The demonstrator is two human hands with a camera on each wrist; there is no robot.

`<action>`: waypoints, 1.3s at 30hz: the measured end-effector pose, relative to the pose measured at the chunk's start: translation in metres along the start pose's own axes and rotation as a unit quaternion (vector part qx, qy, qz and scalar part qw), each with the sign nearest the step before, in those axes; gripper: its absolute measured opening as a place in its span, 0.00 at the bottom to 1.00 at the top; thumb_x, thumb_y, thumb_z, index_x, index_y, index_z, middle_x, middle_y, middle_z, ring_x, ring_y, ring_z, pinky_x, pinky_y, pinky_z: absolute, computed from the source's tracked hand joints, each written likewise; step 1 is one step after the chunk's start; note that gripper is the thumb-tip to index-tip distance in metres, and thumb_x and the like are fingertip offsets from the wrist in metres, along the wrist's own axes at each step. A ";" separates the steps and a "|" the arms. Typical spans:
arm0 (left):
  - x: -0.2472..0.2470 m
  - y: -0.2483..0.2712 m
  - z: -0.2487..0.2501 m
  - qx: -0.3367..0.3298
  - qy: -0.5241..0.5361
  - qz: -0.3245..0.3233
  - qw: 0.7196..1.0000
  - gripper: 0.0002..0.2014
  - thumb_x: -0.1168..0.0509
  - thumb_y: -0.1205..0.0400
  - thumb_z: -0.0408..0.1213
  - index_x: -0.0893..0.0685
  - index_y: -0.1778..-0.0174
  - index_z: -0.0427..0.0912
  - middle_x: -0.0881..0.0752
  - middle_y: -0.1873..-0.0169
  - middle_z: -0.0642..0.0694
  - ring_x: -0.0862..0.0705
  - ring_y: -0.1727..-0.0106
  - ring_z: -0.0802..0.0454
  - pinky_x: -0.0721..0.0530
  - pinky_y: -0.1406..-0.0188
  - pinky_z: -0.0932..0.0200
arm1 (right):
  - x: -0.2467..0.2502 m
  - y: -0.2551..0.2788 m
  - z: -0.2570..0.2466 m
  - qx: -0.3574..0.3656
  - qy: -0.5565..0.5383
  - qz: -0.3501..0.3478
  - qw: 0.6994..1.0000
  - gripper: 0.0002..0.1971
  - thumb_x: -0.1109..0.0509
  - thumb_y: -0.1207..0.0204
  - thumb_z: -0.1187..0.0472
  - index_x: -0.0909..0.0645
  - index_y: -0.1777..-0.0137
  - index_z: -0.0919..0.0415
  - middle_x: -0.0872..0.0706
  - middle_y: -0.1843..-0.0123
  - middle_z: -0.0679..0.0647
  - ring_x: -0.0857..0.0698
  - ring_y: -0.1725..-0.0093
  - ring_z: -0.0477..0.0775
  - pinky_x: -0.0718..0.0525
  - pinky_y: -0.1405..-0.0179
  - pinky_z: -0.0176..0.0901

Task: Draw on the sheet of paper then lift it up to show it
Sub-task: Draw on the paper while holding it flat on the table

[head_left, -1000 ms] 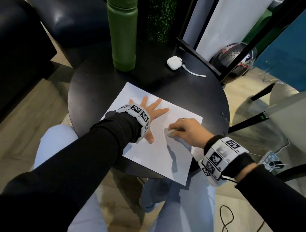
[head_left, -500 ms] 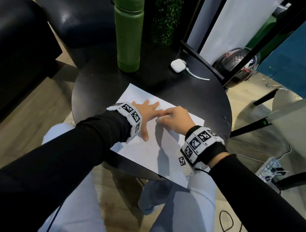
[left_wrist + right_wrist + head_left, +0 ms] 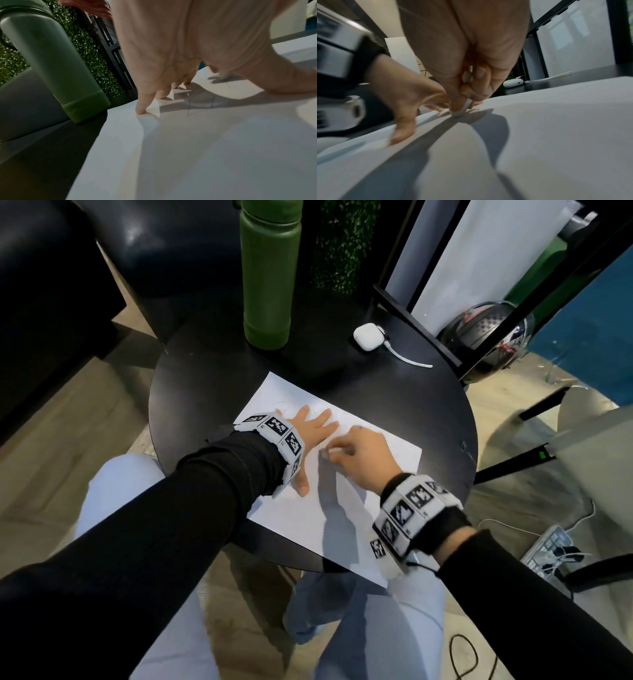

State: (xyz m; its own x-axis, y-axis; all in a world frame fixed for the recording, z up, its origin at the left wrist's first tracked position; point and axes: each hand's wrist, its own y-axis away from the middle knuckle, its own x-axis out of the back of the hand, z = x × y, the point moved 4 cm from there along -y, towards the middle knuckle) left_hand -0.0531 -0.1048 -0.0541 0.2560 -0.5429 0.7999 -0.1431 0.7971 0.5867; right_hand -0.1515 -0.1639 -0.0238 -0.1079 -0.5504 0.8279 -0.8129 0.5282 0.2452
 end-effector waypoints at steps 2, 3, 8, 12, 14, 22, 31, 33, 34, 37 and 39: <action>-0.002 -0.001 -0.001 0.003 -0.014 -0.002 1.000 0.67 0.20 0.38 0.55 0.66 0.18 0.53 0.68 0.18 0.53 0.64 0.17 0.41 0.51 0.24 0.27 | -0.007 0.021 0.006 0.018 0.018 -0.019 1.000 0.10 0.32 0.23 0.63 0.12 0.46 0.60 0.27 0.64 0.47 0.27 0.57 0.49 0.35 0.66 0.28; -0.003 -0.002 -0.001 0.005 -0.018 -0.001 1.000 0.67 0.20 0.38 0.55 0.67 0.18 0.53 0.68 0.18 0.53 0.65 0.17 0.41 0.51 0.24 0.27 | -0.008 0.030 0.008 0.020 0.022 -0.039 0.999 0.10 0.32 0.23 0.63 0.12 0.46 0.60 0.25 0.61 0.49 0.27 0.56 0.49 0.36 0.62 0.30; -0.001 -0.003 -0.004 0.002 -0.017 0.002 1.000 0.67 0.20 0.39 0.55 0.66 0.18 0.53 0.67 0.18 0.53 0.64 0.17 0.41 0.50 0.25 0.27 | 0.010 0.011 0.008 -0.034 -0.031 -0.013 0.999 0.07 0.28 0.27 0.61 0.10 0.54 0.61 0.19 0.66 0.42 0.23 0.63 0.39 0.28 0.67 0.20; -0.003 -0.002 -0.003 -0.005 -0.013 0.003 1.000 0.67 0.20 0.39 0.56 0.64 0.17 0.52 0.66 0.18 0.52 0.63 0.17 0.40 0.48 0.26 0.24 | 0.007 0.007 0.006 -0.036 -0.046 0.028 0.998 0.07 0.28 0.26 0.63 0.11 0.51 0.62 0.23 0.67 0.44 0.25 0.67 0.39 0.28 0.71 0.19; -0.003 -0.002 -0.002 -0.005 -0.021 0.004 1.000 0.67 0.20 0.39 0.56 0.64 0.17 0.52 0.67 0.18 0.52 0.63 0.17 0.41 0.49 0.26 0.25 | 0.004 0.022 0.012 -0.007 -0.003 -0.006 1.000 0.08 0.28 0.26 0.62 0.11 0.49 0.60 0.24 0.64 0.47 0.25 0.62 0.45 0.29 0.69 0.26; -0.004 -0.007 -0.003 0.003 -0.026 0.001 1.000 0.68 0.19 0.40 0.56 0.65 0.18 0.53 0.67 0.18 0.53 0.63 0.17 0.40 0.47 0.26 0.25 | 0.016 0.000 0.007 0.007 -0.007 -0.037 0.999 0.08 0.28 0.28 0.65 0.11 0.51 0.61 0.19 0.63 0.48 0.23 0.65 0.41 0.30 0.69 0.10; -0.007 -0.005 -0.004 0.003 -0.042 0.007 0.999 0.67 0.20 0.39 0.57 0.66 0.18 0.53 0.68 0.18 0.52 0.63 0.17 0.41 0.49 0.26 0.26 | 0.016 0.027 0.032 0.029 0.066 -0.125 0.989 0.07 0.27 0.28 0.64 0.11 0.51 0.65 0.19 0.59 0.54 0.21 0.51 0.54 0.30 0.58 0.32; -0.006 -0.006 -0.003 0.007 -0.039 0.000 0.999 0.67 0.20 0.38 0.56 0.67 0.18 0.53 0.68 0.18 0.52 0.63 0.17 0.40 0.49 0.25 0.27 | 0.018 0.015 0.025 0.030 0.064 -0.125 0.990 0.09 0.26 0.28 0.62 0.11 0.49 0.62 0.18 0.57 0.53 0.22 0.50 0.51 0.32 0.59 0.28; -0.005 -0.007 -0.003 0.008 -0.037 0.000 0.999 0.67 0.20 0.38 0.56 0.66 0.18 0.53 0.68 0.18 0.52 0.63 0.17 0.40 0.49 0.26 0.27 | 0.019 0.005 0.021 0.039 0.062 -0.104 0.992 0.10 0.26 0.28 0.62 0.11 0.48 0.62 0.16 0.54 0.56 0.22 0.48 0.51 0.33 0.59 0.29; -0.003 -0.006 -0.002 0.002 -0.019 0.001 1.000 0.68 0.19 0.40 0.55 0.64 0.17 0.54 0.66 0.18 0.52 0.62 0.17 0.38 0.47 0.27 0.25 | 0.016 -0.012 0.007 0.069 0.060 -0.051 0.994 0.09 0.28 0.27 0.64 0.11 0.49 0.63 0.15 0.50 0.61 0.20 0.47 0.54 0.34 0.61 0.31; -0.004 -0.005 -0.002 -0.002 -0.019 0.004 1.000 0.67 0.19 0.40 0.56 0.63 0.17 0.53 0.65 0.17 0.51 0.62 0.17 0.38 0.46 0.27 0.25 | 0.014 -0.007 0.011 0.087 0.069 -0.045 0.993 0.08 0.29 0.27 0.66 0.12 0.51 0.66 0.15 0.51 0.63 0.19 0.48 0.58 0.31 0.58 0.33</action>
State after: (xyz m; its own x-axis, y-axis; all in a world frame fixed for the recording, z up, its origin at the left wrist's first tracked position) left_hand -0.0518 -0.1061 -0.0600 0.2193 -0.5463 0.8084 -0.1402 0.8023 0.5802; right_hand -0.1534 -0.1824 -0.0199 0.0387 -0.4906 0.8705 -0.9039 0.3543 0.2399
